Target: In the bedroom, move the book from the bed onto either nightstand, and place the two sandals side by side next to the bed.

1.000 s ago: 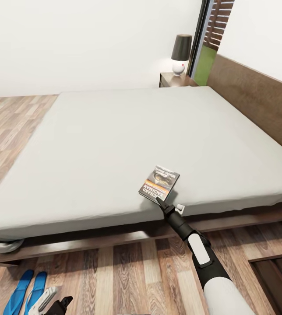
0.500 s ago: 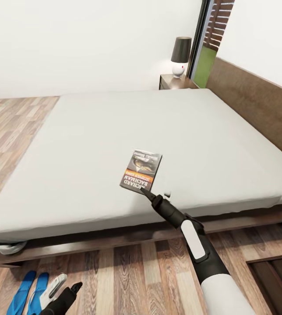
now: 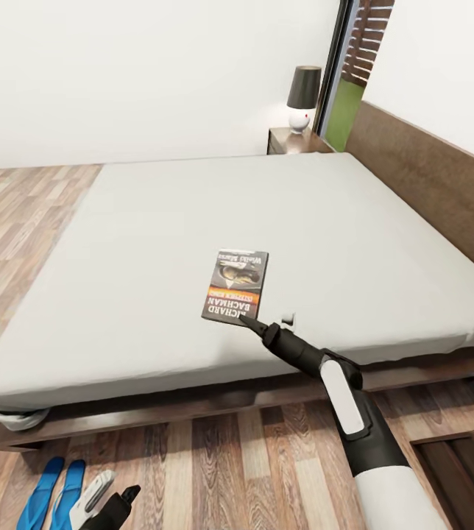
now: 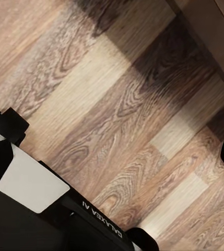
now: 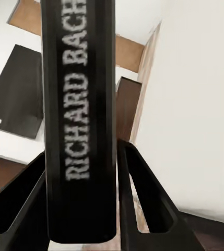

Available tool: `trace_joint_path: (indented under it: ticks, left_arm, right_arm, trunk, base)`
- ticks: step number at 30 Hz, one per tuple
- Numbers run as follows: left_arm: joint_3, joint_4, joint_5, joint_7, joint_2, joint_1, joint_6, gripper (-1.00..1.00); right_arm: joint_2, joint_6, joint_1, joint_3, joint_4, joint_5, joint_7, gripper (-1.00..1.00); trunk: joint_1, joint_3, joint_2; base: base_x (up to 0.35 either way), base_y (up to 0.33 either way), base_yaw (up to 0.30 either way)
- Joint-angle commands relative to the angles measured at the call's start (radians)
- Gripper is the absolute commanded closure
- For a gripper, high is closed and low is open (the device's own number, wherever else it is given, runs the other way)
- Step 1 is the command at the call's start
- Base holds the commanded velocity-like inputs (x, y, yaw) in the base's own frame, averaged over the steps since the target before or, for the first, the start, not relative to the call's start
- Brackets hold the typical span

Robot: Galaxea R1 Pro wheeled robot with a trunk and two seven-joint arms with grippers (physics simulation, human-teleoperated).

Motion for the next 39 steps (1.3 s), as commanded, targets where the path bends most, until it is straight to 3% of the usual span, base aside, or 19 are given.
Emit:
trace_joint_path:
  ticks: [1, 5, 6, 12, 15, 24, 30, 39]
  left_arm:
    - [-0.001, -0.001, 0.005, 0.006, 0.001, 0.000, 0.001, -1.00]
    - [0.000, 0.003, 0.006, 0.011, 0.004, 0.000, 0.001, -1.00]
    - [0.000, 0.004, 0.006, 0.012, 0.005, 0.000, 0.001, -1.00]
    - [0.000, 0.004, 0.006, 0.014, 0.007, 0.000, 0.001, -1.00]
    - [0.000, 0.004, 0.007, 0.015, 0.008, 0.000, 0.001, -1.00]
    - [0.003, 0.019, 0.009, 0.011, 0.009, 0.000, 0.001, -1.00]
    - [0.049, 0.038, 0.008, 0.002, 0.002, 0.000, 0.003, -1.00]
    - [0.056, 0.046, 0.006, 0.001, 0.005, 0.000, 0.005, -1.00]
  right_arm:
    - [-0.002, 0.011, 0.000, -0.001, -0.012, 0.000, -0.018, 1.00]
    - [-0.009, 0.041, 0.008, 0.000, -0.096, 0.012, -0.076, 1.00]
    - [-0.010, 0.091, 0.010, 0.000, -0.137, 0.015, -0.085, 1.00]
    - [-0.010, 0.220, 0.012, -0.001, -0.183, 0.017, -0.097, 1.00]
    - [-0.009, 0.244, 0.013, 0.000, -0.191, 0.018, -0.099, 1.00]
    - [-0.009, 0.258, 0.013, 0.000, -0.209, 0.020, -0.102, 1.00]
    - [-0.010, 0.262, 0.013, 0.000, -0.227, 0.020, -0.103, 1.00]
    - [-0.007, 0.262, 0.013, 0.002, -0.228, 0.020, -0.105, 1.00]
  trunk:
    - [-0.004, 0.003, 0.007]
    - [-0.019, 0.016, 0.035]
    - [-0.023, 0.020, 0.042]
    - [-0.046, 0.047, 0.084]
    - [-0.058, 0.062, 0.105]
    - [-0.092, 0.104, 0.168]
    - [-0.115, 0.133, 0.210]
    - [-0.150, 0.176, 0.273]
  base:
    - [0.000, 0.000, 0.000]
    - [0.000, 0.000, -0.004]
    - [0.000, 0.000, -0.006]
    - [0.000, 0.000, -0.003]
    - [0.000, 0.000, 0.000]
    - [0.000, 0.000, -0.012]
    - [0.000, 0.000, -0.078]
    - [0.000, 0.000, -0.073]
